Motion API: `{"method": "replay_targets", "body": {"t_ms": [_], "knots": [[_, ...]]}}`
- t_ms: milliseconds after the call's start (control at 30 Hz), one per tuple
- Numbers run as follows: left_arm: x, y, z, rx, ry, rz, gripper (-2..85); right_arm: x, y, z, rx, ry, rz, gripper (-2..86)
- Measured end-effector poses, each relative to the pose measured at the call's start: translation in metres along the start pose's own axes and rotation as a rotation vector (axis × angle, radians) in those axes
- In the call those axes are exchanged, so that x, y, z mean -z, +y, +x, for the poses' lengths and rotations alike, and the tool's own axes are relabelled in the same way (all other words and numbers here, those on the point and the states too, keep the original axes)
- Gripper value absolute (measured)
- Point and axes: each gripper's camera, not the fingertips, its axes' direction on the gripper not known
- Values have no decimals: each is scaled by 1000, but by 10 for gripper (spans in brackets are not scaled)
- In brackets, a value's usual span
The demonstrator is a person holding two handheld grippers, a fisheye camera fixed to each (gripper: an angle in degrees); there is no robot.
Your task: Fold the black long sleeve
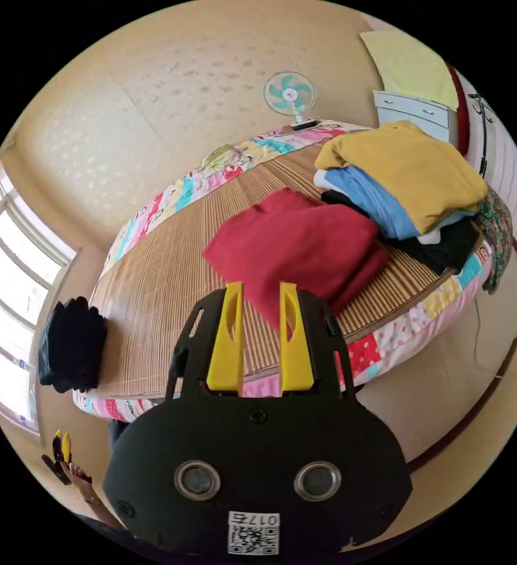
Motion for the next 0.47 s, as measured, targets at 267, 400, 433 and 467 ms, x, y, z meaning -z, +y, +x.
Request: {"method": "replay_targets", "body": {"t_ms": [267,400,433,467], "knots": [[-120,-26,129,-176,258,-233,123,-34,-20,21,22,79,-112,38],[-168,-7,177,-249,322,-337,113,27,9,-50,170,-122,19,28],[-183,1,185,-270,337,-369,107,27,25,-69,193,-191,-28,25],[-192,5,188,-273,340,-388,108,17,48,-88,207,-222,-85,22]]}}
